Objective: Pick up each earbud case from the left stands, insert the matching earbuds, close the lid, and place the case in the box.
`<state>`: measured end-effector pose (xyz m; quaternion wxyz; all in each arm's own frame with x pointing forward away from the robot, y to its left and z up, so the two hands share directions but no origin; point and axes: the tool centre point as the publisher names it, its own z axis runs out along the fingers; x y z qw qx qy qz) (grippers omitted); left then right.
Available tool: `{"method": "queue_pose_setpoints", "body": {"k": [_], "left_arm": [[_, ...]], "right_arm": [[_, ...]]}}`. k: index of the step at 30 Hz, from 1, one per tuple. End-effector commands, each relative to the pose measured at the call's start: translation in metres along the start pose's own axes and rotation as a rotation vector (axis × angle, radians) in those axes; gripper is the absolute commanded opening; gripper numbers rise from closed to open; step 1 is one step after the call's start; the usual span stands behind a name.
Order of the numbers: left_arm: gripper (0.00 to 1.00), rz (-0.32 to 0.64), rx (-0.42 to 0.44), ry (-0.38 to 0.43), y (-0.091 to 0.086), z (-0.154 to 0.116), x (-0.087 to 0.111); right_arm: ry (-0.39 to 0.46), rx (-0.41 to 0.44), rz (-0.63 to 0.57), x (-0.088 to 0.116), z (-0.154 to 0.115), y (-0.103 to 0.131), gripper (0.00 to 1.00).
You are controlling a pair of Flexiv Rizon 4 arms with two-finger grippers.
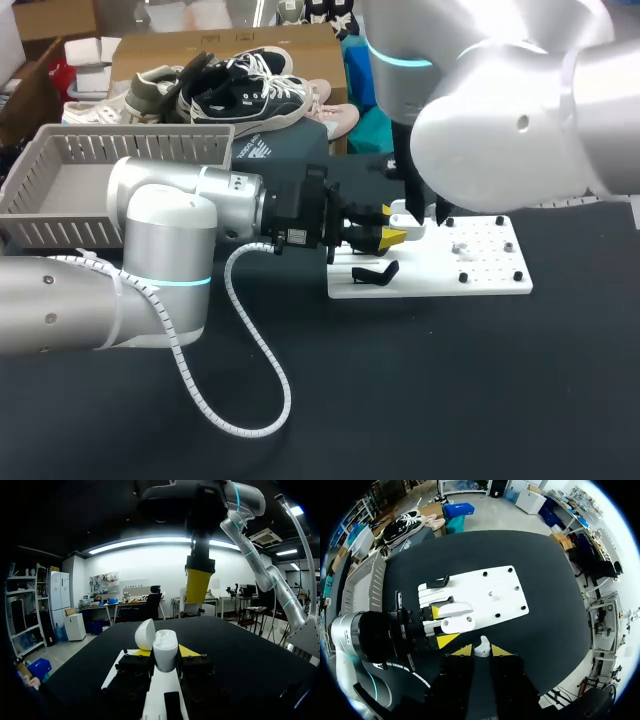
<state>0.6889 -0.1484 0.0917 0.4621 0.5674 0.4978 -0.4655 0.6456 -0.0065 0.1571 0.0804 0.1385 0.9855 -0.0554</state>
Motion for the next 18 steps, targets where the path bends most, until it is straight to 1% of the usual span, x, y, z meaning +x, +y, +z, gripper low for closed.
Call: {"method": "queue_pose_setpoints", "body": {"k": [1, 2, 4, 6, 13, 18], "left_arm": [[0.0, 0.001, -0.006, -0.001, -0.001, 0.0, 0.0], [0.0, 0.001, -0.006, -0.001, -0.001, 0.0, 0.0], [0.0, 0.001, -0.006, -0.001, -0.001, 0.0, 0.0], [0.0, 0.001, -0.006, -0.001, -0.001, 0.0, 0.0], [0.0, 0.001, -0.006, -0.001, -0.001, 0.0, 0.0], [0.0, 0.001, -0.006, -0.001, -0.001, 0.0, 0.0]], "right_arm": [[0.06, -0.006, 0.098, -0.008, 0.001, 0.004, 0.0], [0.069, -0.009, 0.122, -0.01, 0.001, 0.005, 0.0], [0.064, 0.007, 0.156, -0.014, 0.0, 0.007, 0.0], [0.064, 0.004, 0.187, -0.016, 0.0, 0.009, 0.0], [0.106, -0.037, 0.226, -0.015, -0.002, 0.015, 0.0], [0.103, -0.05, 0.243, -0.014, 0.0, 0.008, 0.0]]}}
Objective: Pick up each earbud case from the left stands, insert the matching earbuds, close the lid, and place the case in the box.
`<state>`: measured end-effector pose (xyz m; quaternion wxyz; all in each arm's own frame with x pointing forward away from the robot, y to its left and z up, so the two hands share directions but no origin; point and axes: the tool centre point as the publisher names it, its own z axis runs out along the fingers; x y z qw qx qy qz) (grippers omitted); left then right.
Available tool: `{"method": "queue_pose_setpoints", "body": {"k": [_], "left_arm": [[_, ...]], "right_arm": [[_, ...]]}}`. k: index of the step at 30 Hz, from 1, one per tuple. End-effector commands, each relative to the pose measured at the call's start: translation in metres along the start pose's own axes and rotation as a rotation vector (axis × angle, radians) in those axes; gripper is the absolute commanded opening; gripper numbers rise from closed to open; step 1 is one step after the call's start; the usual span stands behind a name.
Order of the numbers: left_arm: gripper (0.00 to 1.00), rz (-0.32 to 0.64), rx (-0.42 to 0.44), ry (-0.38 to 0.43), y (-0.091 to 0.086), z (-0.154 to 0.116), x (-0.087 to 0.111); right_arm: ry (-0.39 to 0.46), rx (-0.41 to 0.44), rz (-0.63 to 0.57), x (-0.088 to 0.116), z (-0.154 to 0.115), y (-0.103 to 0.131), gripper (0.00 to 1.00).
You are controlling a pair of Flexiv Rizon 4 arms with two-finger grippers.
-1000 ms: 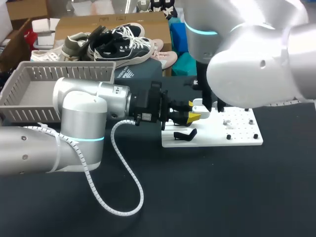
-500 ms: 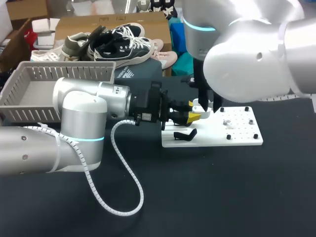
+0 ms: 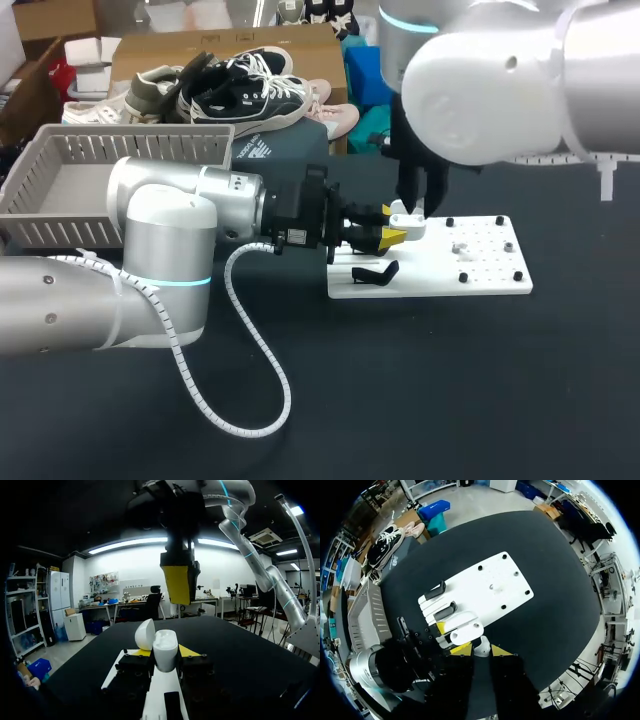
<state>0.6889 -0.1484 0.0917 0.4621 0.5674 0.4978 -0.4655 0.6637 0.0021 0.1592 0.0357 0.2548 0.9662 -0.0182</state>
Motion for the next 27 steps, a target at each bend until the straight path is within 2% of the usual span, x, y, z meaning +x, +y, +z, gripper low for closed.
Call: {"method": "queue_pose_setpoints", "body": {"k": [1, 12, 16, 27], "left_arm": [[0.0, 0.001, -0.006, -0.001, -0.001, 0.0, 0.0], [0.0, 0.001, -0.006, -0.001, -0.001, 0.0, 0.0], [0.0, 0.001, -0.006, -0.001, -0.001, 0.0, 0.0], [0.0, 0.001, -0.006, -0.001, -0.001, 0.0, 0.0]], "right_arm": [[-0.005, -0.011, 0.006, 0.0, 0.001, -0.006, 0.0], [-0.005, -0.013, 0.007, 0.0, 0.002, -0.005, 0.0], [-0.005, -0.047, -0.003, -0.001, 0.003, -0.002, 0.0], [-0.015, -0.067, -0.048, -0.002, 0.006, 0.005, 0.0]]}}
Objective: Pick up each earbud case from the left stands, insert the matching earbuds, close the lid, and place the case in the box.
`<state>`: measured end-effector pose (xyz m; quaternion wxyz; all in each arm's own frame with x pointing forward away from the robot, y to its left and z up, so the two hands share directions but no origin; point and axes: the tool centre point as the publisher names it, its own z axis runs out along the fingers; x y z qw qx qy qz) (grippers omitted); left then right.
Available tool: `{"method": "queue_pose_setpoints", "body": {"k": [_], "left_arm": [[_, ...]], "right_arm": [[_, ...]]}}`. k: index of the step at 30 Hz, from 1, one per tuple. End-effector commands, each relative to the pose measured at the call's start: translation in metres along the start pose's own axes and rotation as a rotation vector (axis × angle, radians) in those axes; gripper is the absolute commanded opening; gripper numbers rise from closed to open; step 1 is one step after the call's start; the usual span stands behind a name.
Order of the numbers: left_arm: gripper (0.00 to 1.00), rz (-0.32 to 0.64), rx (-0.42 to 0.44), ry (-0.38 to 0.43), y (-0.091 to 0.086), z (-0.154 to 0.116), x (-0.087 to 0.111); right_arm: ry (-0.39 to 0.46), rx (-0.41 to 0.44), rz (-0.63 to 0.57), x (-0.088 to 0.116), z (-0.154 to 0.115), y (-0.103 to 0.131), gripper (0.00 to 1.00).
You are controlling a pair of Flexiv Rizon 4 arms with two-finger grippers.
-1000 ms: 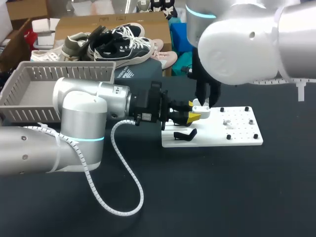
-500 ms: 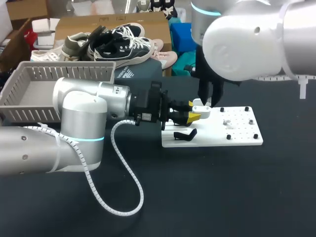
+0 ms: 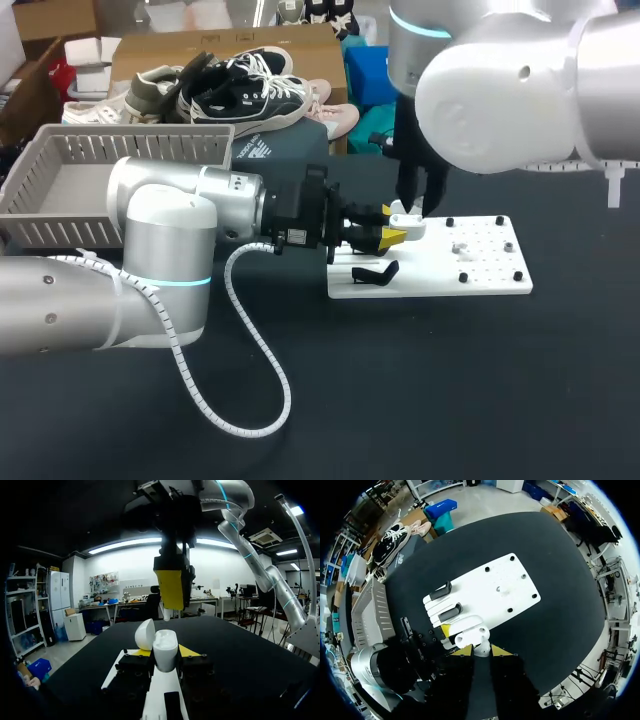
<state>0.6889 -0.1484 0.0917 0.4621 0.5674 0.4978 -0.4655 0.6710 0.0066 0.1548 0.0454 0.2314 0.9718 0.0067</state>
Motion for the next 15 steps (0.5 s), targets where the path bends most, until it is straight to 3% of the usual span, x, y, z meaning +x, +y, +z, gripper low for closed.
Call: {"method": "queue_pose_setpoints", "body": {"k": [1, 15], "left_arm": [[0.0, 0.001, -0.006, -0.001, -0.0014, 0.0005, 0.0002], [0.0, 0.001, -0.006, -0.001, -0.0014, 0.0005, 0.0002]], "right_arm": [[-0.008, -0.016, -0.004, 0.0023, 0.0015, -0.0022, 0.0], [-0.005, -0.001, -0.033, 0.0008, 0.0092, 0.0001, 0.0]]}}
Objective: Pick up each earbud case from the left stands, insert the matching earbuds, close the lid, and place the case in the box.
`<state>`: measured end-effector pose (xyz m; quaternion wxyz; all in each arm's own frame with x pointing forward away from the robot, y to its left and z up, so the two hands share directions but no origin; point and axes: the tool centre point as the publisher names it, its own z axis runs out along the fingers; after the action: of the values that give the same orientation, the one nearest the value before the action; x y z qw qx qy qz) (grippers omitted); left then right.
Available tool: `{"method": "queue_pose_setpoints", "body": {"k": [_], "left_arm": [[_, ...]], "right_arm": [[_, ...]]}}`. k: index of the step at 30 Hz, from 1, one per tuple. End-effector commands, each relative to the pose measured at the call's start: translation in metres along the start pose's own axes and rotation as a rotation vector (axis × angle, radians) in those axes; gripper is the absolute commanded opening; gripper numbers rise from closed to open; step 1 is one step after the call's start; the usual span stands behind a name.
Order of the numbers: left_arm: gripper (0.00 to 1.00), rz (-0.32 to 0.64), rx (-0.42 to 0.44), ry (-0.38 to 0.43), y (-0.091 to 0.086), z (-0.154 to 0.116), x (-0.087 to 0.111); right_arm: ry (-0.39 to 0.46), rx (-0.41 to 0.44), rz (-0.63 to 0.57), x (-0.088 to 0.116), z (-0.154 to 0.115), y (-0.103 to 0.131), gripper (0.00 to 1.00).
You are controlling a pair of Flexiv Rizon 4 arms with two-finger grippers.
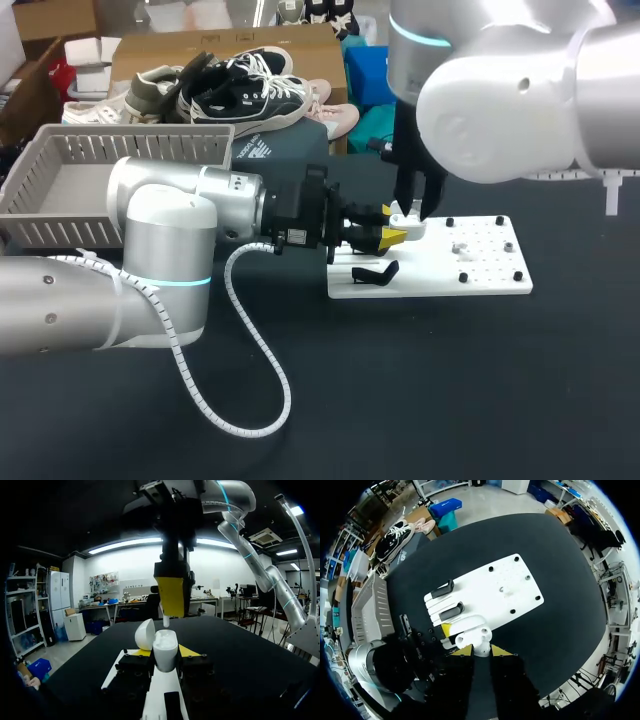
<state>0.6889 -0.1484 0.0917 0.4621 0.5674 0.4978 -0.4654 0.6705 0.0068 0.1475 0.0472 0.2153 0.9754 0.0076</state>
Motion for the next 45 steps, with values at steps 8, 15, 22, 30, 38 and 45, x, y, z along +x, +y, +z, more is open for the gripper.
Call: {"method": "queue_pose_setpoints", "body": {"k": [8, 15, 22, 30, 38, 45], "left_arm": [[0.0, 0.001, -0.006, -0.001, -0.001, 0.0, 0.0], [0.0, 0.001, -0.006, -0.001, -0.001, 0.0, 0.0], [0.0, 0.001, -0.006, -0.001, -0.001, 0.0, 0.0], [0.0, 0.001, -0.006, -0.001, -0.001, 0.0, 0.0], [0.0, 0.001, -0.006, -0.001, -0.001, 0.0, 0.0], [0.0, 0.001, -0.006, -0.001, -0.001, 0.0, 0.0]], "right_arm": [[0.003, 0.013, -0.006, -0.002, 0.006, 0.002, 0.0], [0.005, 0.018, -0.006, -0.004, 0.009, 0.002, 0.0], [0.006, 0.024, -0.003, -0.005, 0.012, 0.0, 0.0], [0.005, 0.034, -0.001, -0.006, 0.015, 0.0, 0.0], [0.001, 0.055, -0.002, -0.006, 0.02, 0.001, 0.0], [0.001, 0.055, 0.002, -0.007, 0.02, 0.0, 0.35]]}}
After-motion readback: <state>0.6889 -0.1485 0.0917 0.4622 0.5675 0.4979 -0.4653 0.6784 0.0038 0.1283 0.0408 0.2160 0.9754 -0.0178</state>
